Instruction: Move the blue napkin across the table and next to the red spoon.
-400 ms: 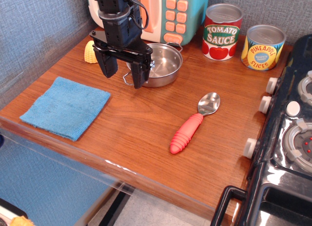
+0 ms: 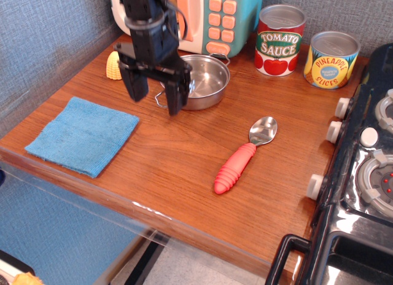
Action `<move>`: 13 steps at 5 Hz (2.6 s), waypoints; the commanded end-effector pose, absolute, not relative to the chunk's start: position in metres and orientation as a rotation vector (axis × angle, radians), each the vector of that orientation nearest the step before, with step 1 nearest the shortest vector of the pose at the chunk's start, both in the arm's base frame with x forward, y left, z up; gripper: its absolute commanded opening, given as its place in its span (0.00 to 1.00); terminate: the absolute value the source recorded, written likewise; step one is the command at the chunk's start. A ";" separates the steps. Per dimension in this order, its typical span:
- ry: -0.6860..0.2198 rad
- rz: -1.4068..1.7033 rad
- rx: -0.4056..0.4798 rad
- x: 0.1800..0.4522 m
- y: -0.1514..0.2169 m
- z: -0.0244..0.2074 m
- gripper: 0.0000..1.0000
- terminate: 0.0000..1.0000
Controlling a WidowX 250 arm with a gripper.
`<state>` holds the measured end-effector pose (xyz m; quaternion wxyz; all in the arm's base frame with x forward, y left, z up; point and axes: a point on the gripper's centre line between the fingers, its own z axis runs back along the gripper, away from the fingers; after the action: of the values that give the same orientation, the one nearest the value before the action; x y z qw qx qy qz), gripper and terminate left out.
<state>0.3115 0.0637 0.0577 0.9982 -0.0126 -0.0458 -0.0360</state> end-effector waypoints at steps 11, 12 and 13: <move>-0.025 -0.155 -0.096 0.241 0.026 0.000 1.00 0.00; -0.014 -0.155 -0.133 0.245 -0.003 0.001 1.00 0.00; 0.000 -0.118 -0.145 0.250 -0.015 -0.001 1.00 0.00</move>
<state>0.2589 -0.0024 0.0061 0.9965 -0.0627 -0.0241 -0.0490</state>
